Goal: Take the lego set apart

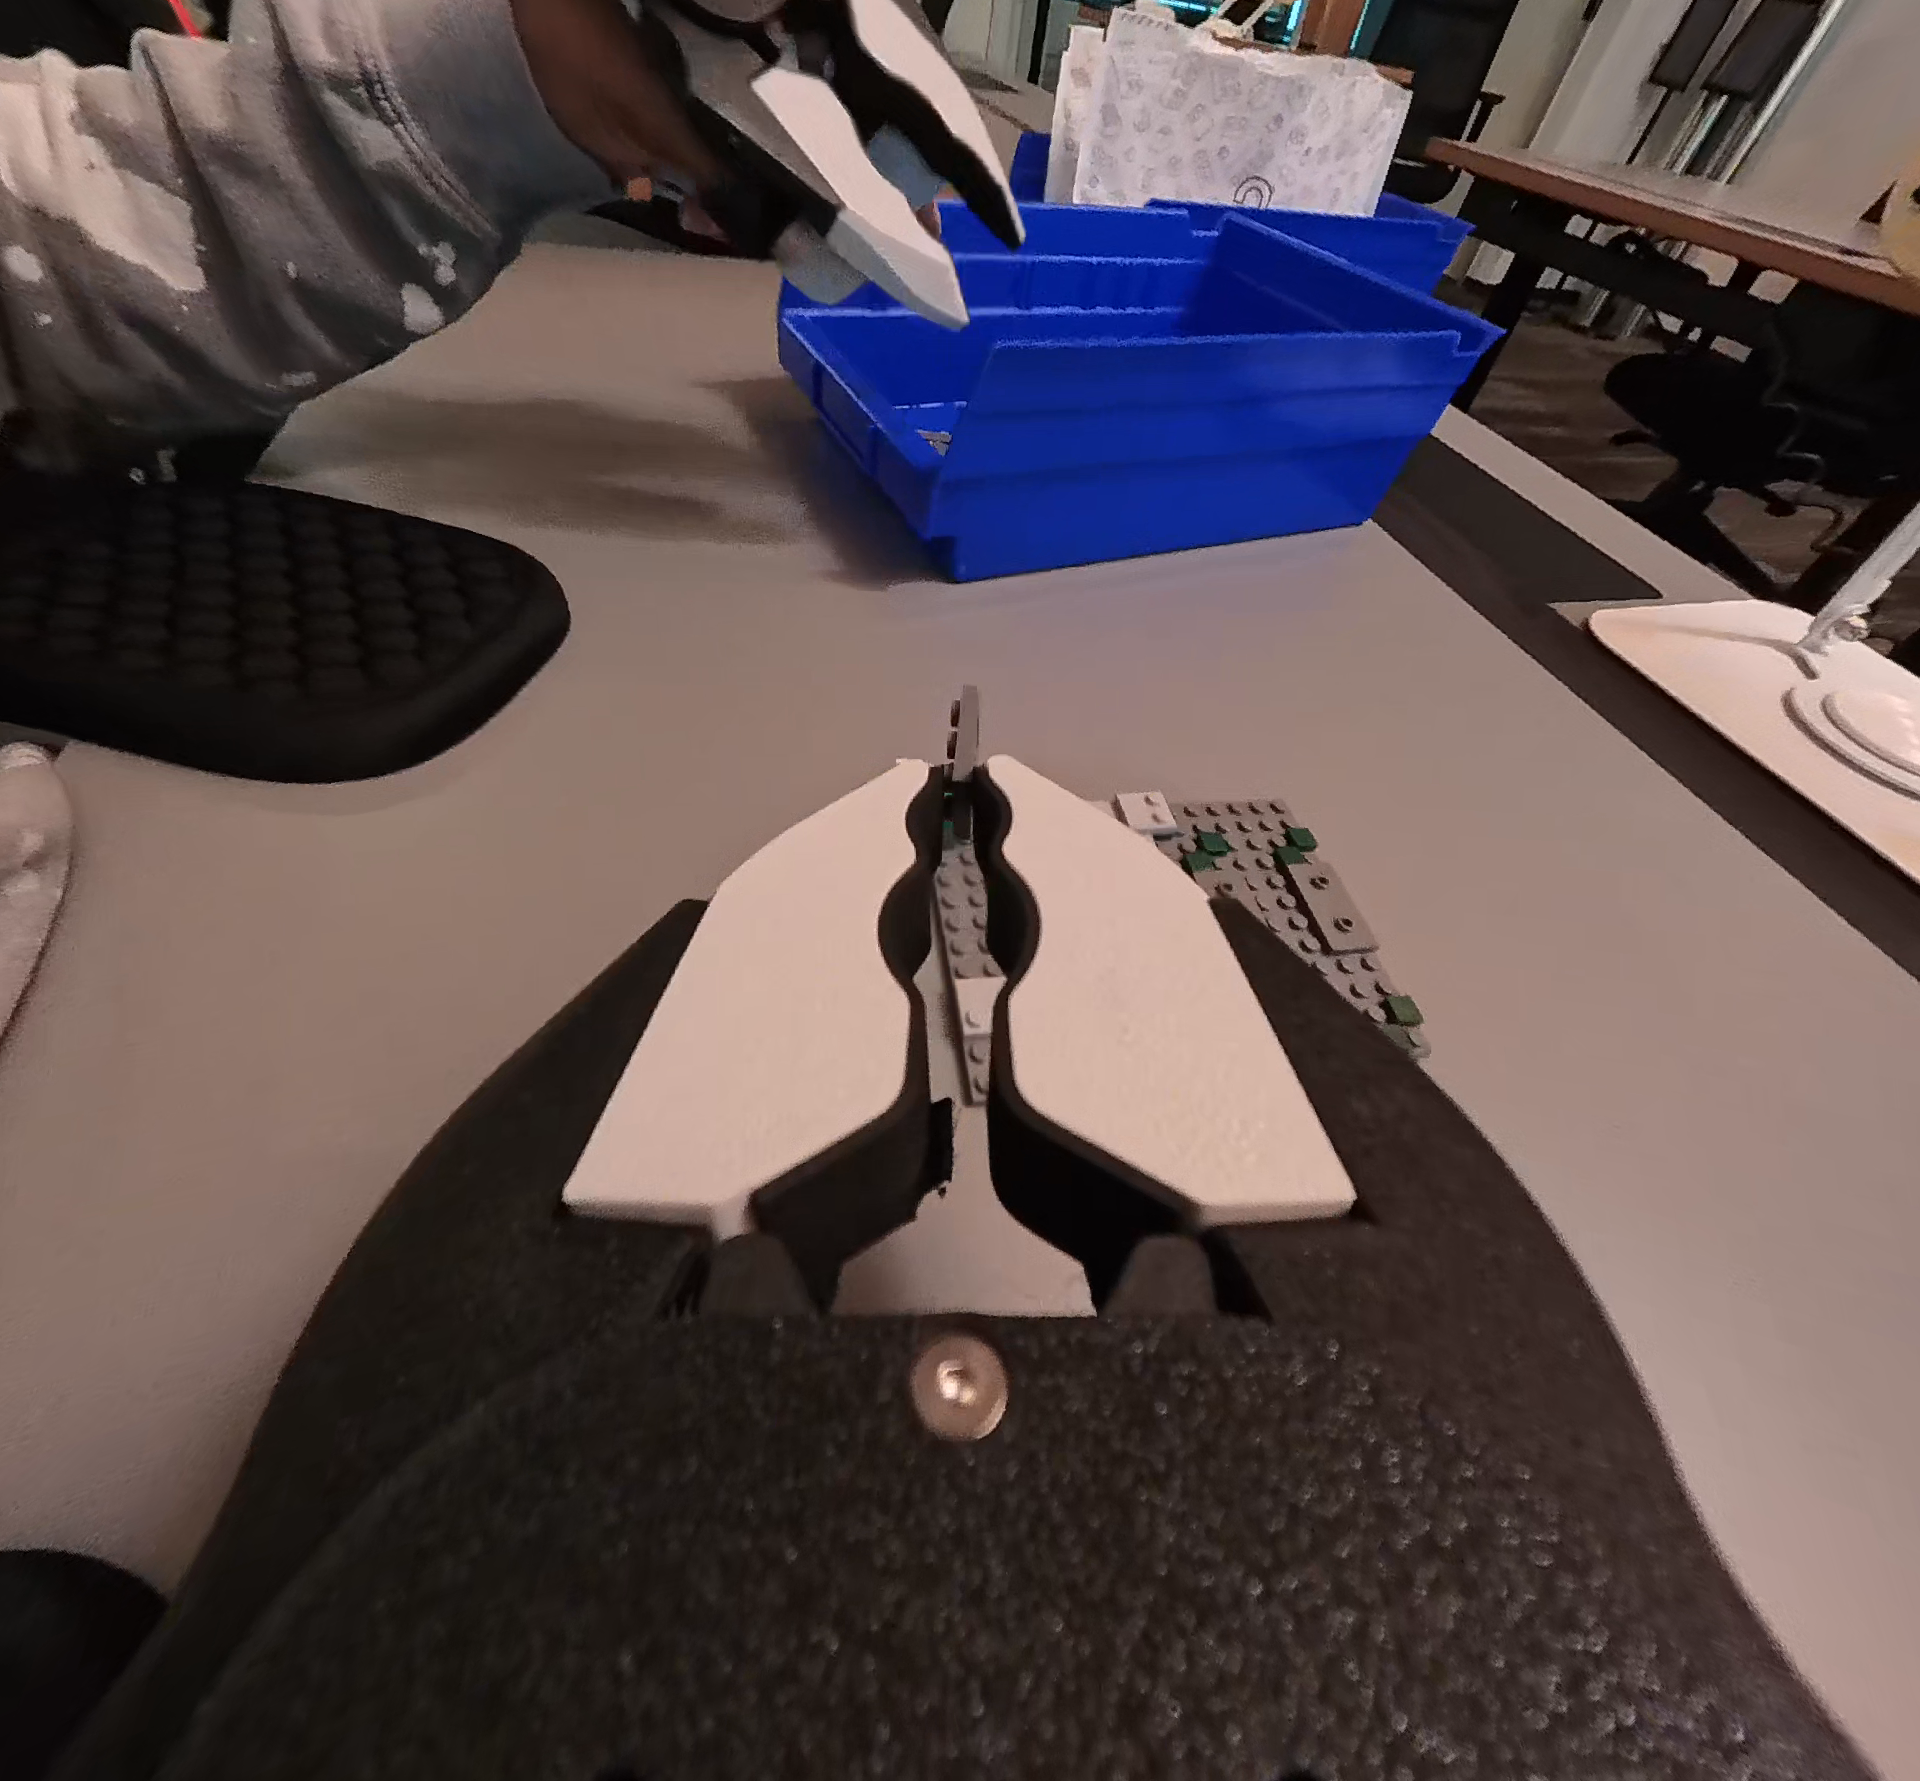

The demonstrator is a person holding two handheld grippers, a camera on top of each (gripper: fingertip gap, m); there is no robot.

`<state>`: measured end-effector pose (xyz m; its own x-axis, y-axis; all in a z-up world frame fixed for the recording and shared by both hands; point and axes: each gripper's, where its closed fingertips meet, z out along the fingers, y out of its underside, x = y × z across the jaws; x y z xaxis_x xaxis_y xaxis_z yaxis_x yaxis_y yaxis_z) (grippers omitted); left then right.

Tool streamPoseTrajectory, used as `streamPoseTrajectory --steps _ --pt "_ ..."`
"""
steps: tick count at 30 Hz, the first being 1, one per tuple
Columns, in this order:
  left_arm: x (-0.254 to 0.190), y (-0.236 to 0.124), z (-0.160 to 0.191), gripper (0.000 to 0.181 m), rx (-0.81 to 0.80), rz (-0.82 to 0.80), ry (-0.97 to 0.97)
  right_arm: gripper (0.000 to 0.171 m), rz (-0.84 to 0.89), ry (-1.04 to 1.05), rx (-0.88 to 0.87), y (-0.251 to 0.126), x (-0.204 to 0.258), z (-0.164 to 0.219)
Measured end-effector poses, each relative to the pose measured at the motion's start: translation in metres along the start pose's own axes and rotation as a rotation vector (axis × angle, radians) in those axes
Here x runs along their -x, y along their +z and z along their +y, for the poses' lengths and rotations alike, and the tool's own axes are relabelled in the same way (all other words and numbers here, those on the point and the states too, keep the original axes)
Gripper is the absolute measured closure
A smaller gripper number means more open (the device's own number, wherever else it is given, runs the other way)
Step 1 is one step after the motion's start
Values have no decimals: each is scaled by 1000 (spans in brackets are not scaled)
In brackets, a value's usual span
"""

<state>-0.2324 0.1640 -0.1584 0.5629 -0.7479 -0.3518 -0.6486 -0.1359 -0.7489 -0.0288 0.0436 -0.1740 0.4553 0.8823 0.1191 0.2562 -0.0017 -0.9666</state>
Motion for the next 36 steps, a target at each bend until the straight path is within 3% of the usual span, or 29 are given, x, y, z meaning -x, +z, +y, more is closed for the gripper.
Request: streamPoseTrajectory --steps 6,9,12,19,22,24,28,31,34,36 --pt "-125 -35 -72 156 -306 564 -84 167 -67 -18 -55 7 18 -18" --pt "-171 -34 -85 156 -384 665 31 167 -172 55 -81 10 35 -23" --pt "-202 -23 -86 156 -362 738 82 167 -260 133 -105 9 47 -25" --pt "-224 -19 -87 176 -360 816 85 166 -312 165 -109 6 53 -25" --pt "-204 -21 -85 176 -359 733 80 159 -271 185 -97 6 40 -21" --pt "-164 -28 -88 176 -398 612 9 151 -208 208 -63 3 20 -13" --pt "-52 -28 -53 176 -290 190 -68 146 -125 267 51 0 -7 15" --pt "-9 -24 -13 176 -137 59 -145 147 -135 280 89 6 -4 24" --pt "4 -11 20 175 -10 31 -202 147 -147 232 135 13 3 31" --pt "3 -3 29 159 12 27 -220 147 -142 198 172 16 6 36"
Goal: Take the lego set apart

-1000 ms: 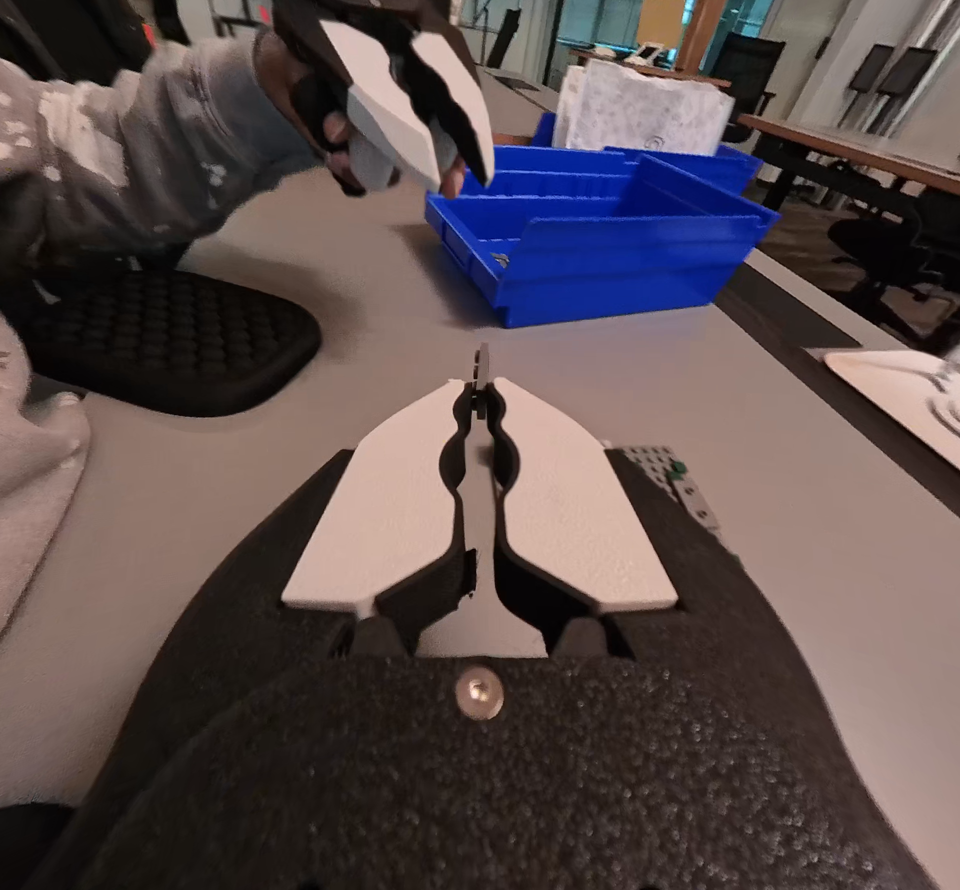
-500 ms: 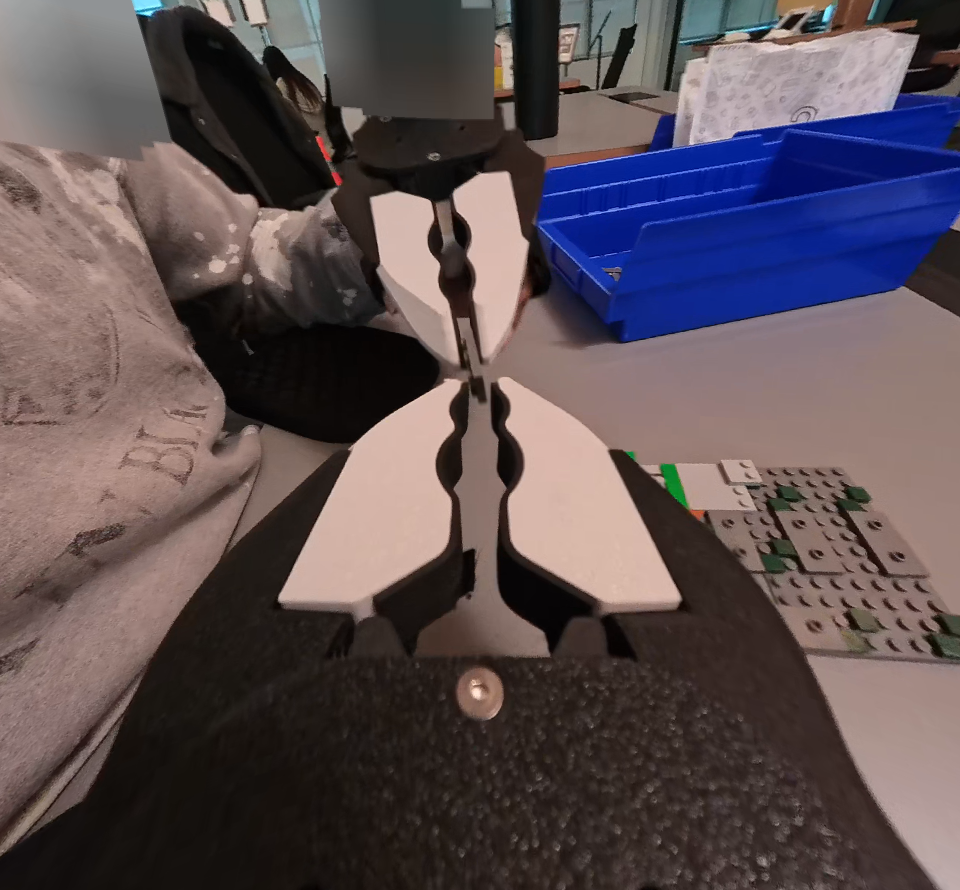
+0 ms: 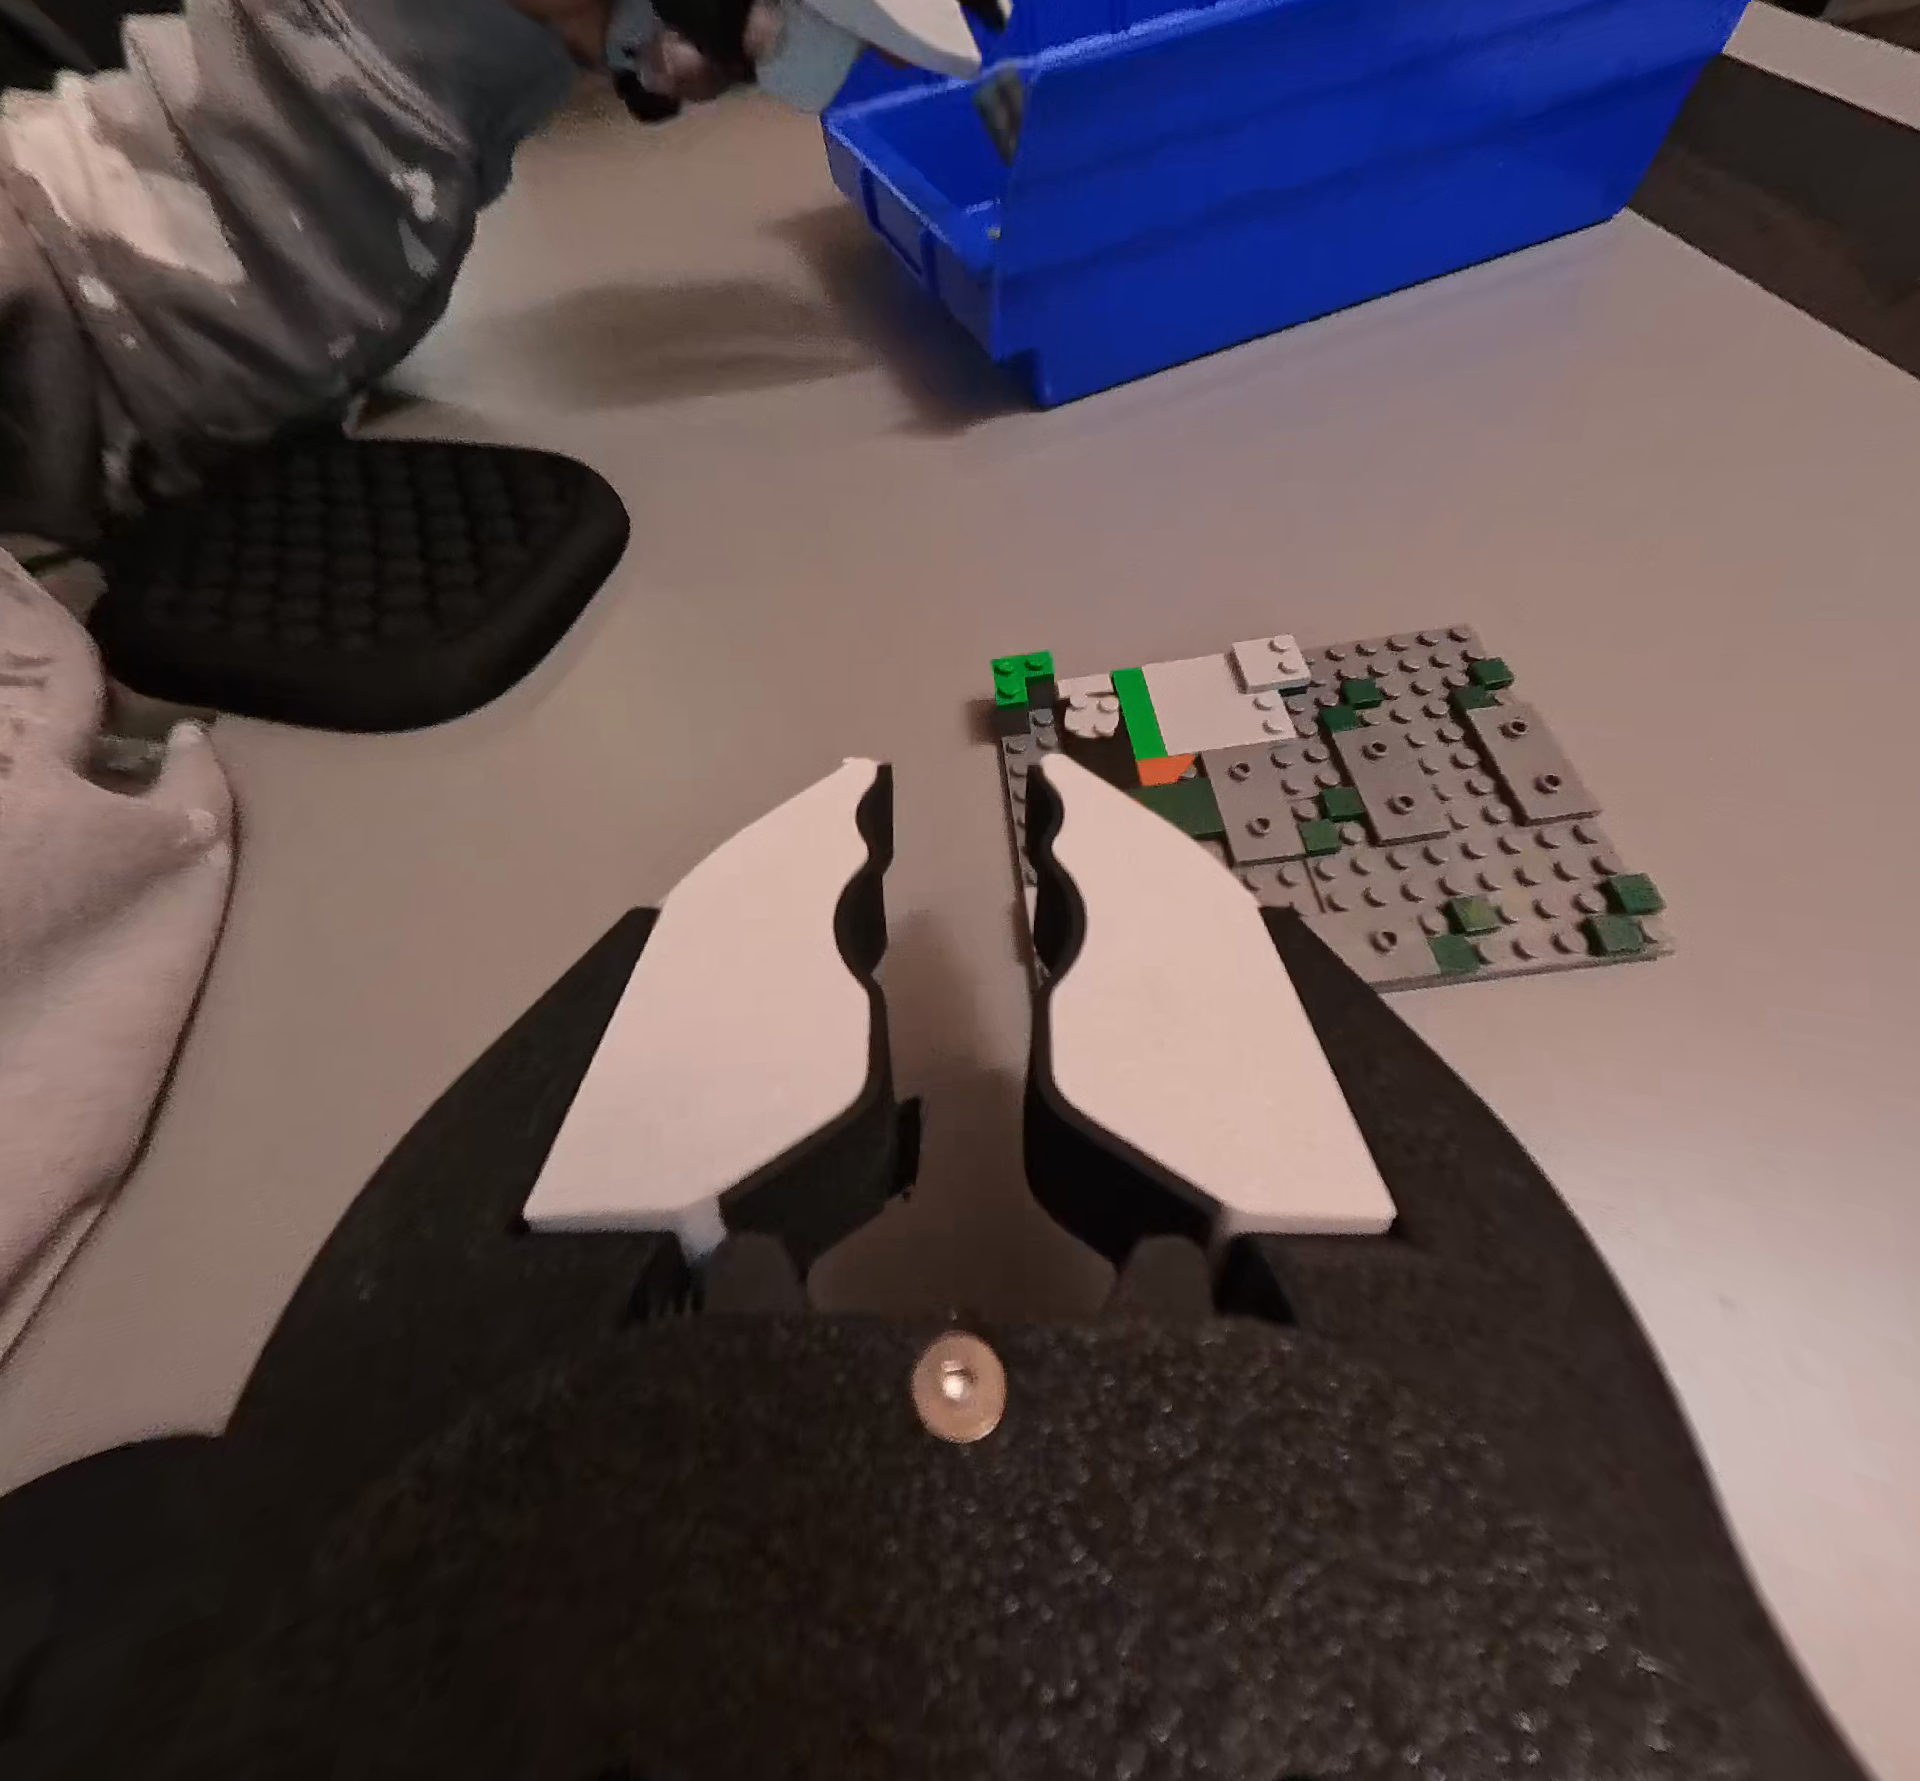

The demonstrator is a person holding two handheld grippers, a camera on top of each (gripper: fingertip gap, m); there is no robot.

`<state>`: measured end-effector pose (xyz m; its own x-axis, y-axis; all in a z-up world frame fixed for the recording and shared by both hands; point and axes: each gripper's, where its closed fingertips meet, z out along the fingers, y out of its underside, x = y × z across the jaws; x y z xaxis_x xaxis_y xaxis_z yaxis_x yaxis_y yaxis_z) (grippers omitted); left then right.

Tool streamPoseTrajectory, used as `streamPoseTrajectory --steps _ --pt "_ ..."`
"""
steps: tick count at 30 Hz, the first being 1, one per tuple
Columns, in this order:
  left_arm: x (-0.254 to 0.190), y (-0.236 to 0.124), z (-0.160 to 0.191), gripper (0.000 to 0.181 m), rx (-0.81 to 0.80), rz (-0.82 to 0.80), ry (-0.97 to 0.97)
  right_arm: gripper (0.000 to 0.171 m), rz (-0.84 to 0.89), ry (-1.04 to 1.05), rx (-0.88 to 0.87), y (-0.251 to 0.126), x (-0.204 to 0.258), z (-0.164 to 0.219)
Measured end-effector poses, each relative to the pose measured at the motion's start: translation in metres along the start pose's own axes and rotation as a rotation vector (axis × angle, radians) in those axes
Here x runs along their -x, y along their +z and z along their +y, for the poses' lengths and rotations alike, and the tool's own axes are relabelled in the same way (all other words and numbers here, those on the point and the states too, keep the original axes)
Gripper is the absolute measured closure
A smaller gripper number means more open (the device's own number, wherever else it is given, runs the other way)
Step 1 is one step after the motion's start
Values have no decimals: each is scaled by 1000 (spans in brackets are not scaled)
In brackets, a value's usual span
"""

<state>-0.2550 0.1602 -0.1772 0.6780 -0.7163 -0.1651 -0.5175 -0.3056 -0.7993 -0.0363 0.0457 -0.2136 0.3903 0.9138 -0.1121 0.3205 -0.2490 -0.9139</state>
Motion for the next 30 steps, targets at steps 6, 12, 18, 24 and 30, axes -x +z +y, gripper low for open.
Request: streamPoseTrajectory --steps 6,12,18,24,30 --pt "-65 -13 -53 167 -263 146 86 148 20 -42 59 7 0 8" --pt "-176 40 -32 153 -46 471 249 148 120 -91 175 11 -20 21" --pt "-191 80 -7 155 154 546 376 149 151 -112 191 5 -21 23" --pt "-196 88 1 164 252 544 530 150 171 -143 232 10 -22 28" --pt "-200 85 -2 164 262 544 562 150 102 -206 288 23 -18 28"
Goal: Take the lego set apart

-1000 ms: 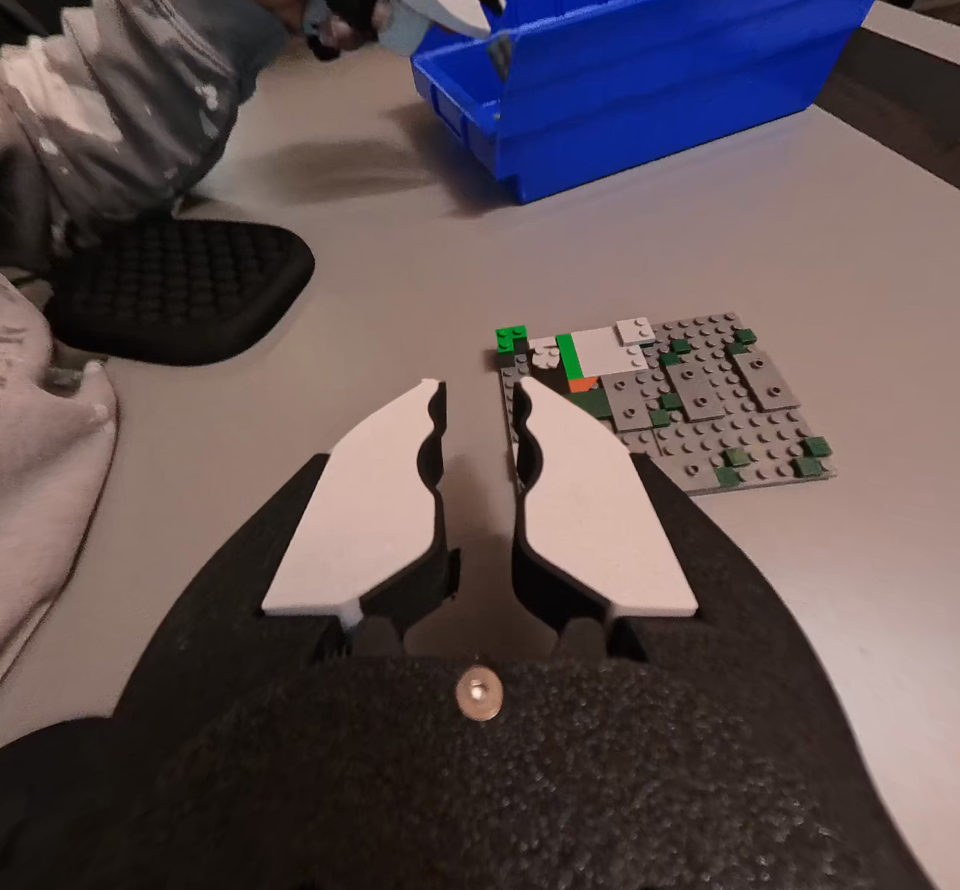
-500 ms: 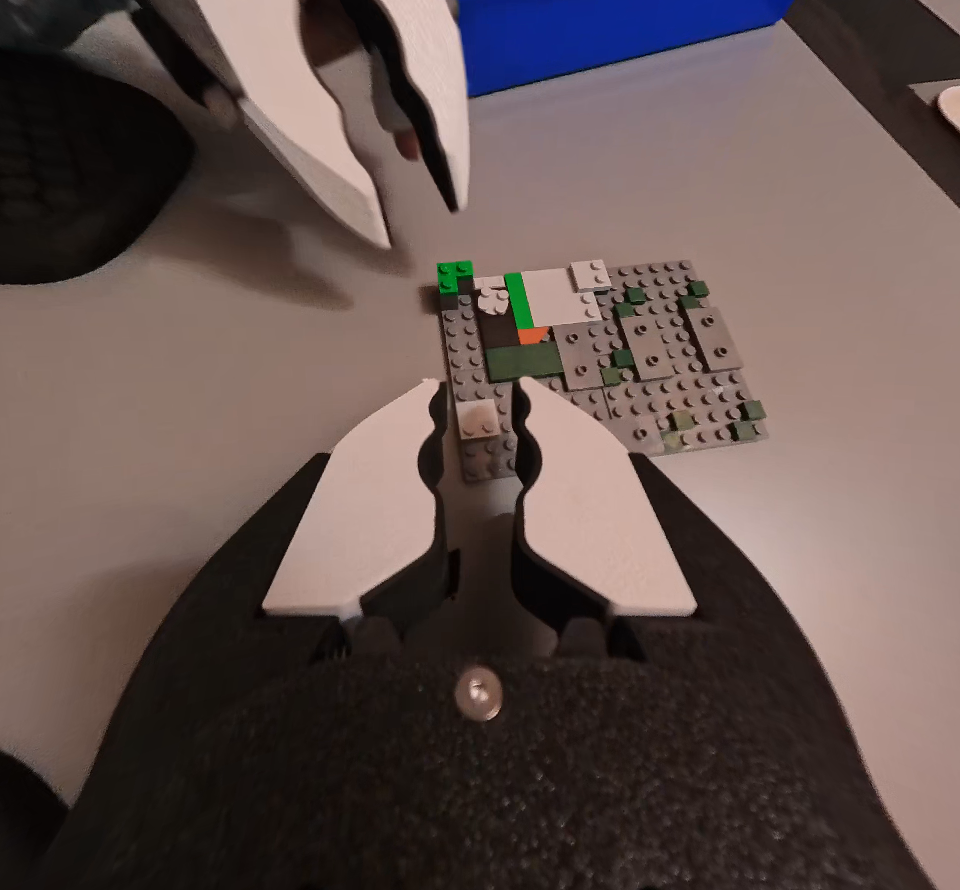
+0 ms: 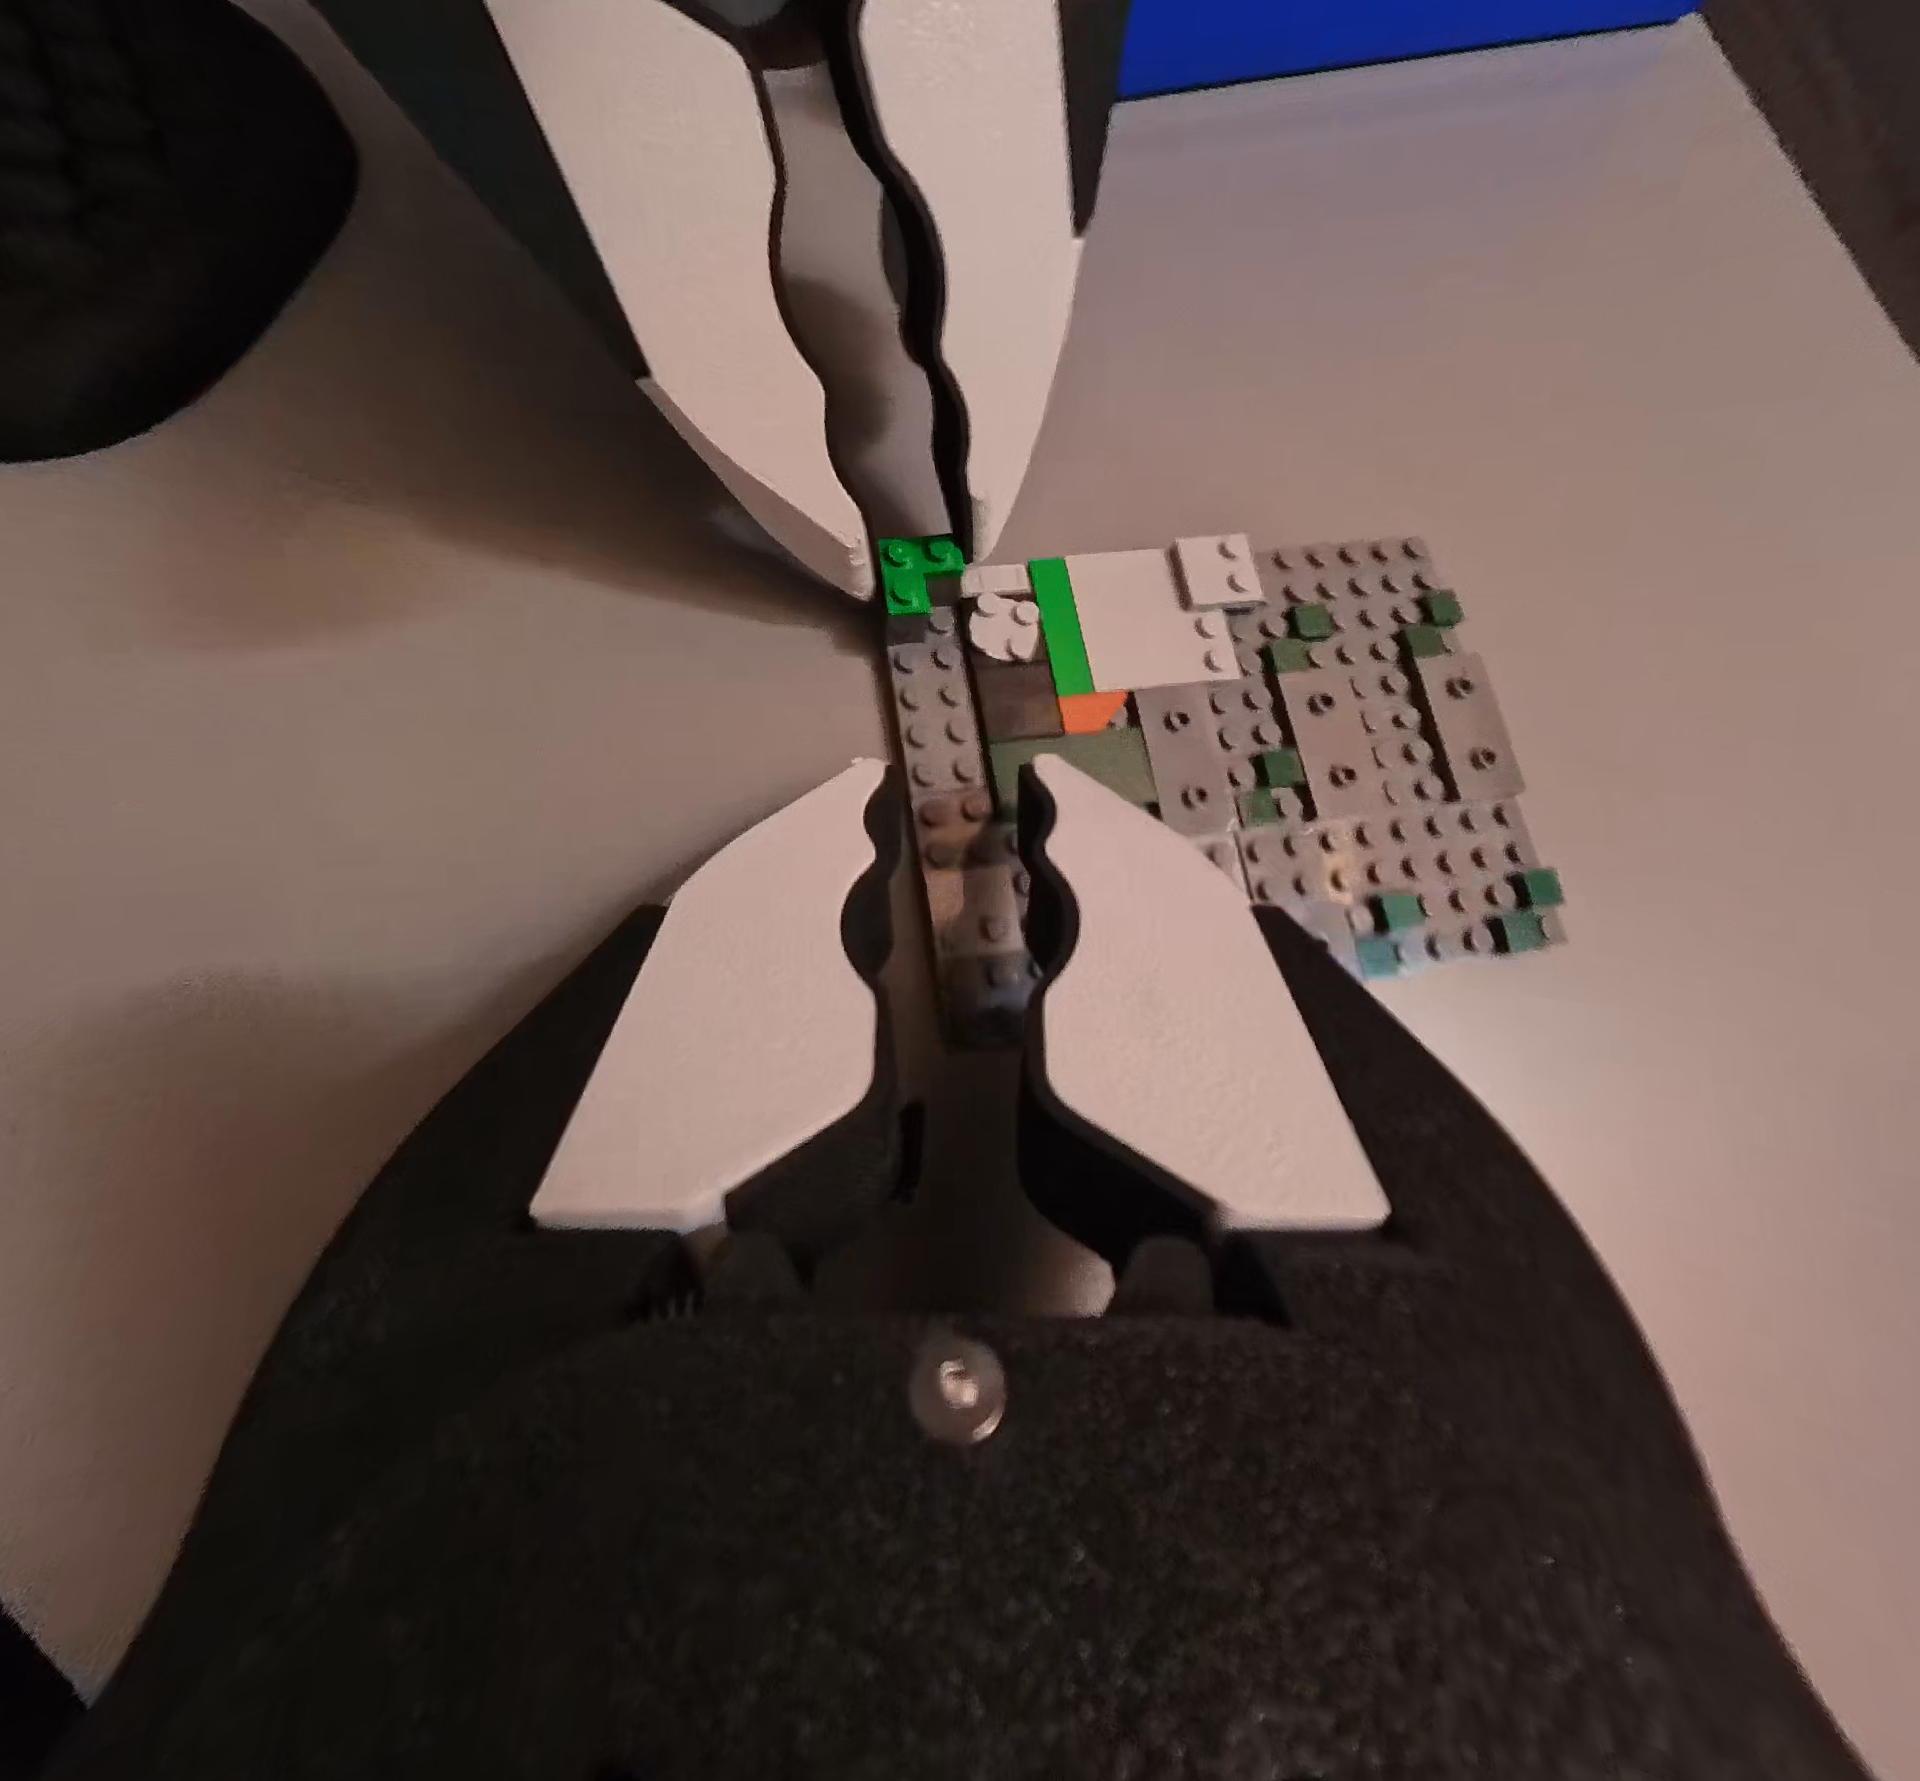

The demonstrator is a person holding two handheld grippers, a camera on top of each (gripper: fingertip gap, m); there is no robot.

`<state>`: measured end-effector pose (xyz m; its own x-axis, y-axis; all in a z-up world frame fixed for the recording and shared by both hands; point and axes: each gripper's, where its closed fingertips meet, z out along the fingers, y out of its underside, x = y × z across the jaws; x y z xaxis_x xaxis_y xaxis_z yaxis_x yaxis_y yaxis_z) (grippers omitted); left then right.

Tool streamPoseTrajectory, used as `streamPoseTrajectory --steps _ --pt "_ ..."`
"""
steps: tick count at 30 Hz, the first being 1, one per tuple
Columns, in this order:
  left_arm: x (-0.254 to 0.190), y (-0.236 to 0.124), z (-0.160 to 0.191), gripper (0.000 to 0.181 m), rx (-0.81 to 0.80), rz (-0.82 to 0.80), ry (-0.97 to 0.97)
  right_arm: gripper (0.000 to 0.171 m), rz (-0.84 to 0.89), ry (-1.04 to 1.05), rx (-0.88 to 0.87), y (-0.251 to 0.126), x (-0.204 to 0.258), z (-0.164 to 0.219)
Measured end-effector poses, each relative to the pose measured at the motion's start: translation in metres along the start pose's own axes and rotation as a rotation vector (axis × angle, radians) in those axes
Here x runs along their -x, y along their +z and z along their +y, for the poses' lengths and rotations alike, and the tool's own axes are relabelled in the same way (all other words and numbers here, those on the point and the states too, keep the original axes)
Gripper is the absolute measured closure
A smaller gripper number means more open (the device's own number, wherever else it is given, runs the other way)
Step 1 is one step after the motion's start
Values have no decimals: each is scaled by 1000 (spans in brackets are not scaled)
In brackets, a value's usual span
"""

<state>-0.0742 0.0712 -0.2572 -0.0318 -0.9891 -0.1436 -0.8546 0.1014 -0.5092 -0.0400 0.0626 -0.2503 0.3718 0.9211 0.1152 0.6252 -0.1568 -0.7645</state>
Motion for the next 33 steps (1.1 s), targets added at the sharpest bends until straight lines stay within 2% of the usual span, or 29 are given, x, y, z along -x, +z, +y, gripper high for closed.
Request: streamPoseTrajectory --steps 3,8,16,18,25,28,30,31,33 --pt "-3 -4 -6 164 -39 31 -66 150 -71 -63 19 9 7 -7" --pt "-8 -10 -19 164 -105 43 -138 154 -93 -85 3 8 8 -15" --pt "-12 -10 -40 165 -112 -49 -11 156 -163 -83 -32 -6 14 -18" --pt "-13 -12 -45 165 -142 -52 -2 162 -153 -101 -60 -11 12 -19" --pt "-17 -29 -56 167 -303 -98 -1 163 -219 -33 -275 -39 9 -27" --pt "-26 -36 -66 163 -434 81 -230 163 -229 -15 -432 -56 7 -38" --pt "-25 -45 -75 151 -526 155 -315 163 -249 -1 -527 -65 10 -46" --pt "-23 -51 -79 146 -570 153 -316 163 -258 14 -563 -68 11 -48" --pt "-15 -59 -85 144 -618 44 -240 163 -281 71 -605 -72 11 -48"
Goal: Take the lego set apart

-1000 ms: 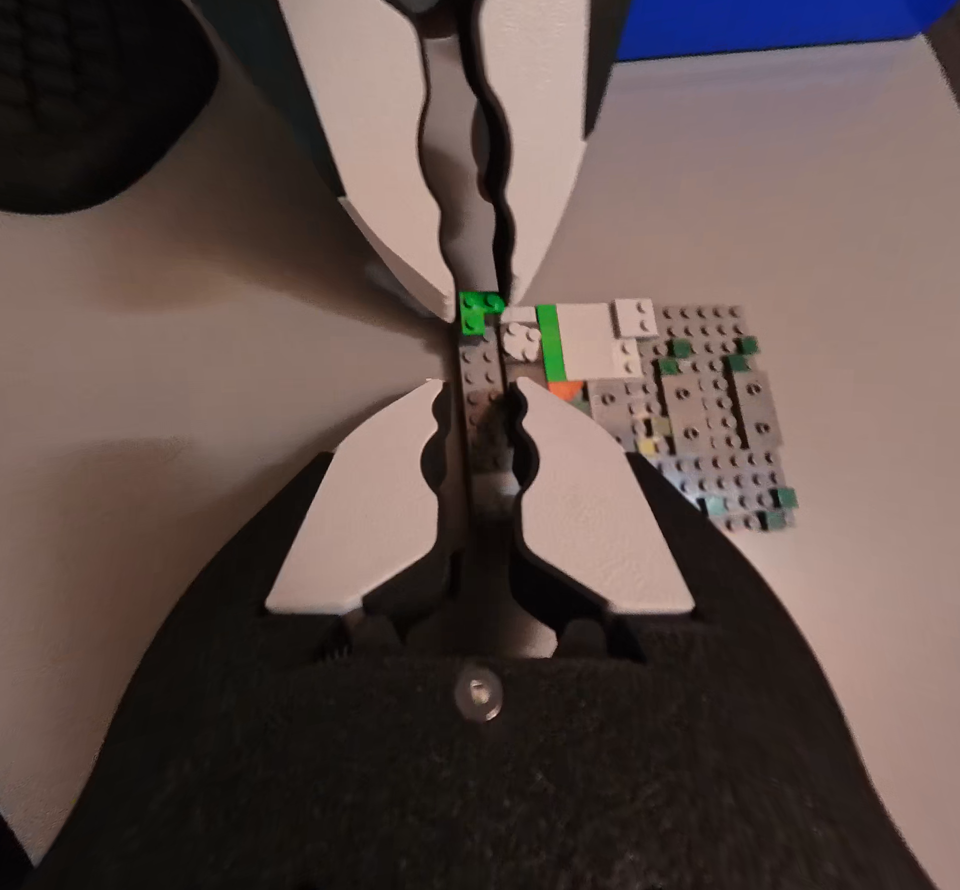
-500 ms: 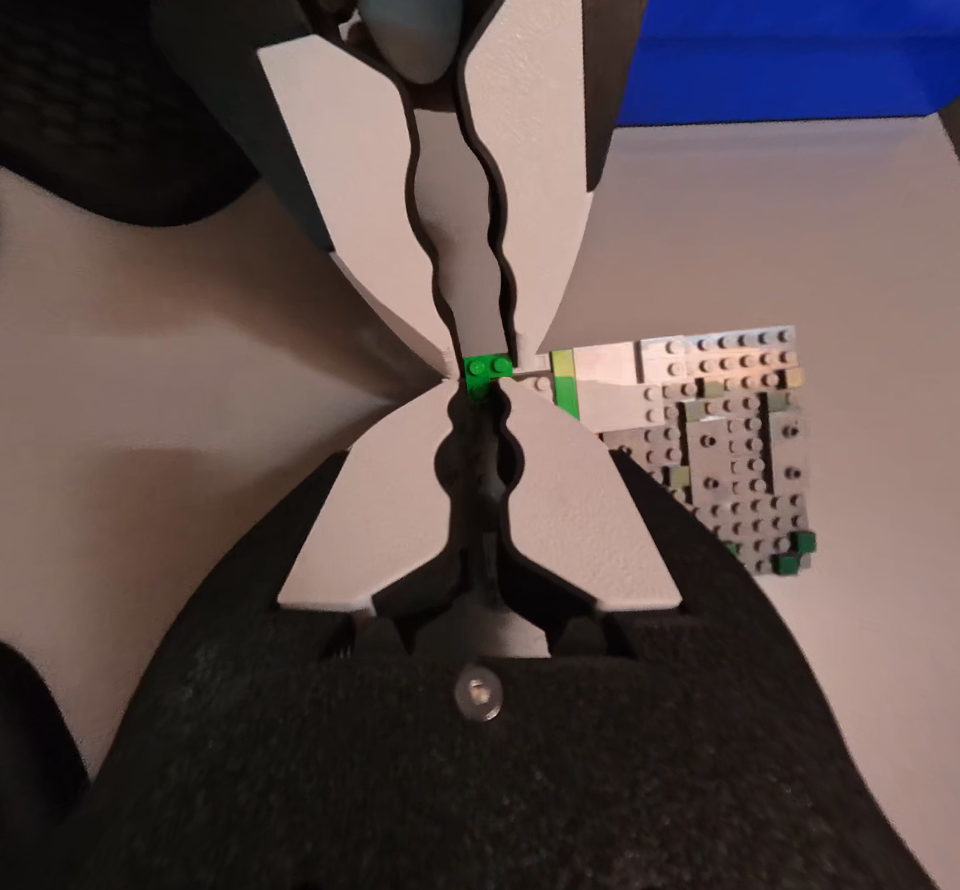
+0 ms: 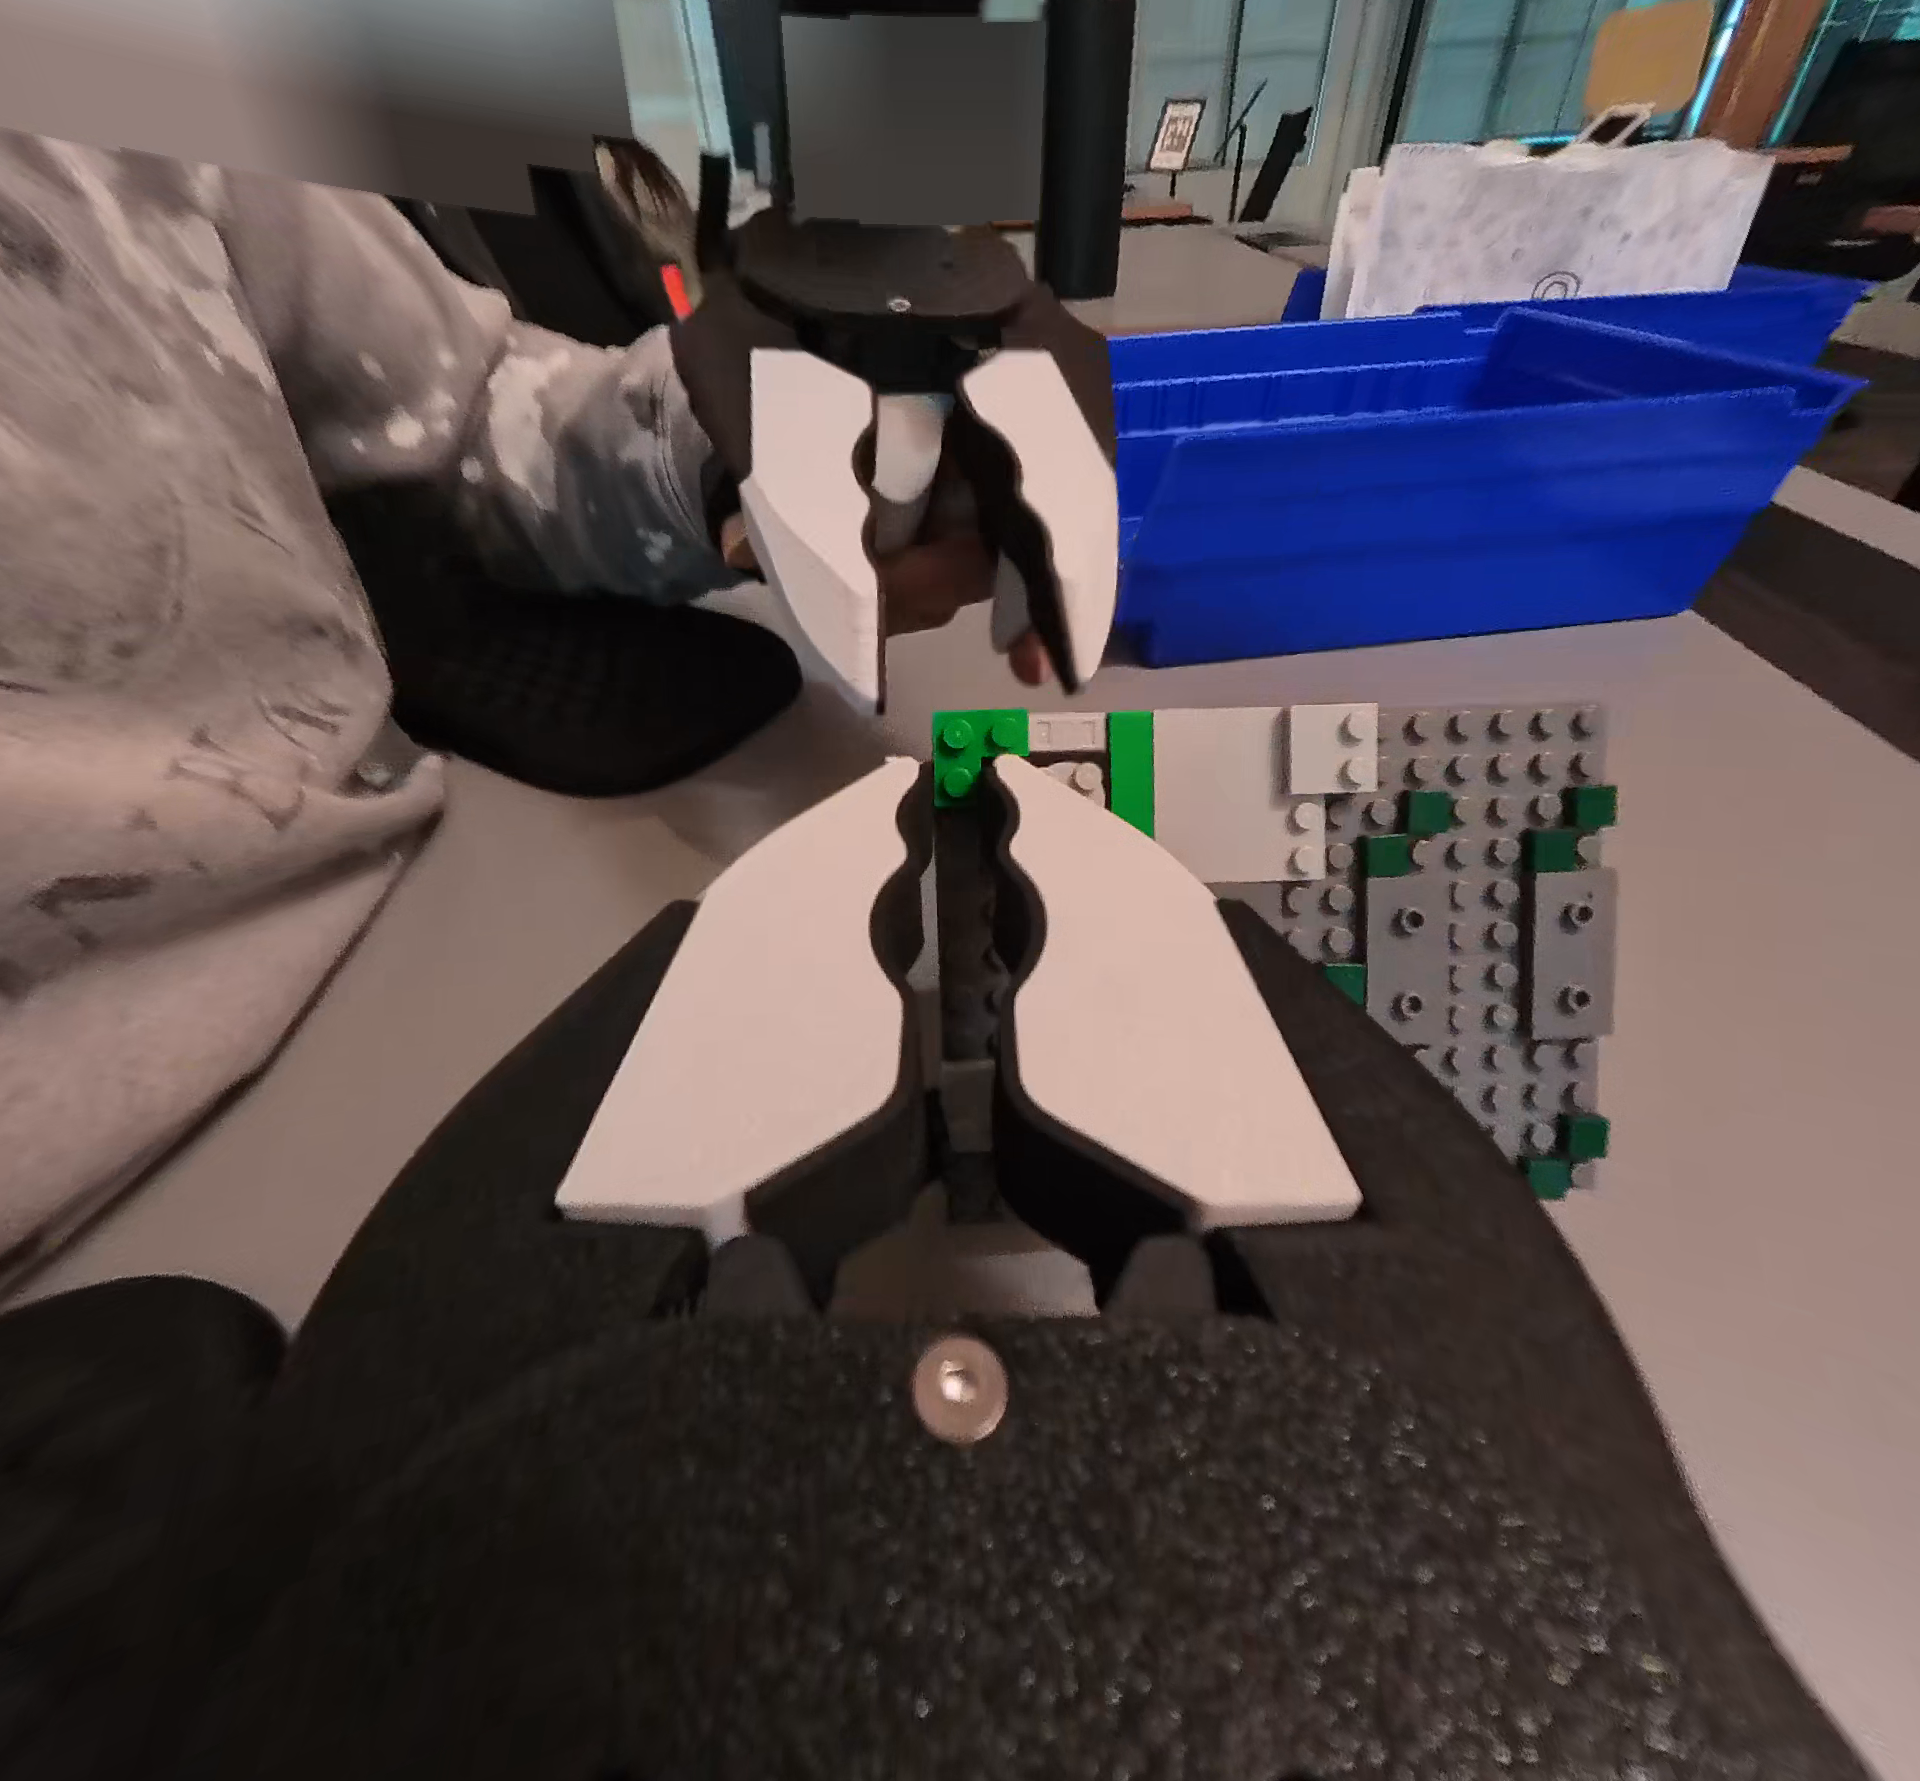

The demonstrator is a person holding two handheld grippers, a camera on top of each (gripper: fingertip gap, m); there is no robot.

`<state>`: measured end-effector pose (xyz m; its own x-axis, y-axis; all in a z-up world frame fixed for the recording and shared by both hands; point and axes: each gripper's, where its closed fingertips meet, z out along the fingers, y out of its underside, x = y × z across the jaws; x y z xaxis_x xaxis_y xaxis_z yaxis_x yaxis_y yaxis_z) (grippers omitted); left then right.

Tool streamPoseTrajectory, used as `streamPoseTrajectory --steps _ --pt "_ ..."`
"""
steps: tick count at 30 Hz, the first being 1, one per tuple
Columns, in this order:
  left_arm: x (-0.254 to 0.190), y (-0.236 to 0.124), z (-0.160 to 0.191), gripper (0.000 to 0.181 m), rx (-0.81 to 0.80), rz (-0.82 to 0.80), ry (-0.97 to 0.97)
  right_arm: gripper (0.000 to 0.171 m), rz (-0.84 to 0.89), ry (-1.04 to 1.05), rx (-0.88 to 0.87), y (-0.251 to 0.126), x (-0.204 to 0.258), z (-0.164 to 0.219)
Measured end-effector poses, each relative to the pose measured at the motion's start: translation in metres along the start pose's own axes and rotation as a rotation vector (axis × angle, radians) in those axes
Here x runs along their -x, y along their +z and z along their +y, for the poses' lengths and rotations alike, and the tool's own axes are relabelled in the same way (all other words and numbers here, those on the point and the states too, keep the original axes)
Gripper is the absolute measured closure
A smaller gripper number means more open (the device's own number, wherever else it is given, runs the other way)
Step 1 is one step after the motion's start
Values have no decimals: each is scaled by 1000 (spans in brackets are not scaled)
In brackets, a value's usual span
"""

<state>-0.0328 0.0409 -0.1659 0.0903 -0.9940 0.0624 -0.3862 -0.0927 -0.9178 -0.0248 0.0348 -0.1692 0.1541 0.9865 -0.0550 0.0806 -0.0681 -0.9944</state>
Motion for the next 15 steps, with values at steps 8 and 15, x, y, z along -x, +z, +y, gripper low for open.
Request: streamPoseTrajectory --steps 8,15 --pt "-20 10 -9 151 24 -57 335 163 -73 83 -73 1 17 -9" --pt "-32 10 -4 160 100 -41 452 163 -125 140 -73 0 28 -6"
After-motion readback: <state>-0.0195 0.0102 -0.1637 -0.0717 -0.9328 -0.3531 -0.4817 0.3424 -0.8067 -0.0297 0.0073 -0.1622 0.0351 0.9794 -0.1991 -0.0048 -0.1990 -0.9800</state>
